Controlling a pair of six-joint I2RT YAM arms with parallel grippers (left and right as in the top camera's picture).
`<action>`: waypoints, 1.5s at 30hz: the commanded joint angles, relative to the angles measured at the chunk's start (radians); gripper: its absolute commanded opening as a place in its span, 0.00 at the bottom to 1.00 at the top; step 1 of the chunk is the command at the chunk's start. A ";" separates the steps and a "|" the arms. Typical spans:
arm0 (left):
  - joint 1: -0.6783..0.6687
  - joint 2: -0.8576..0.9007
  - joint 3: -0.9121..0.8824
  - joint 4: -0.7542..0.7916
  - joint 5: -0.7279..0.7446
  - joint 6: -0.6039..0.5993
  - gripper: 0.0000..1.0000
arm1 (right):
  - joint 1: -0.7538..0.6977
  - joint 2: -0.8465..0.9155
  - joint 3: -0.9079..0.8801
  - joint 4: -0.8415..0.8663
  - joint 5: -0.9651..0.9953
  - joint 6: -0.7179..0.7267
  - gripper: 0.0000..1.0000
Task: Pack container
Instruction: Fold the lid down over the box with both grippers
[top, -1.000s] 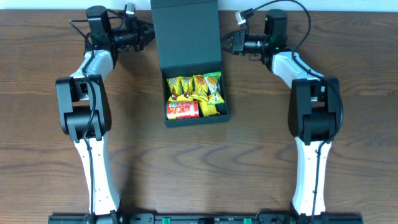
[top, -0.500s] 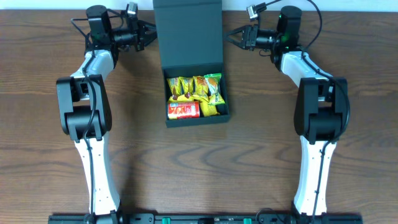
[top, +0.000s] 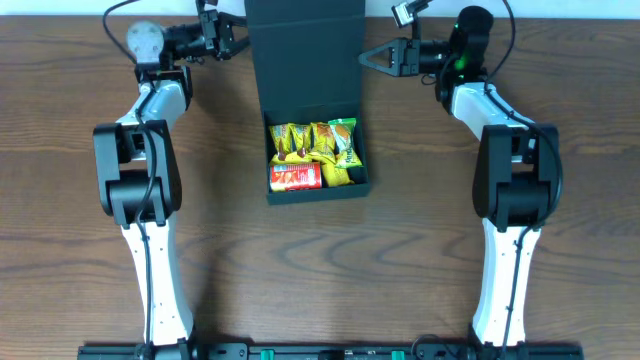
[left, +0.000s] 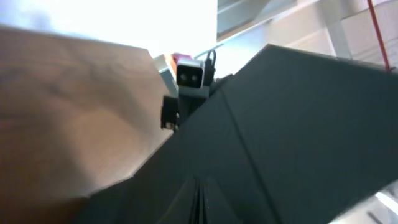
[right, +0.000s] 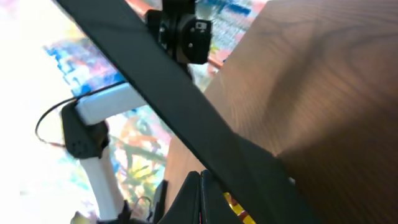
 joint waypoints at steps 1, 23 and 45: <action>-0.003 -0.009 0.011 0.080 0.051 -0.217 0.06 | 0.004 0.003 0.002 0.085 -0.020 0.150 0.02; -0.006 -0.009 0.011 0.126 0.059 -0.286 0.06 | -0.141 0.003 0.002 0.690 0.249 0.774 0.02; -0.052 -0.009 0.011 0.188 0.059 -0.373 0.06 | 0.059 0.003 0.002 -0.086 0.267 0.234 0.02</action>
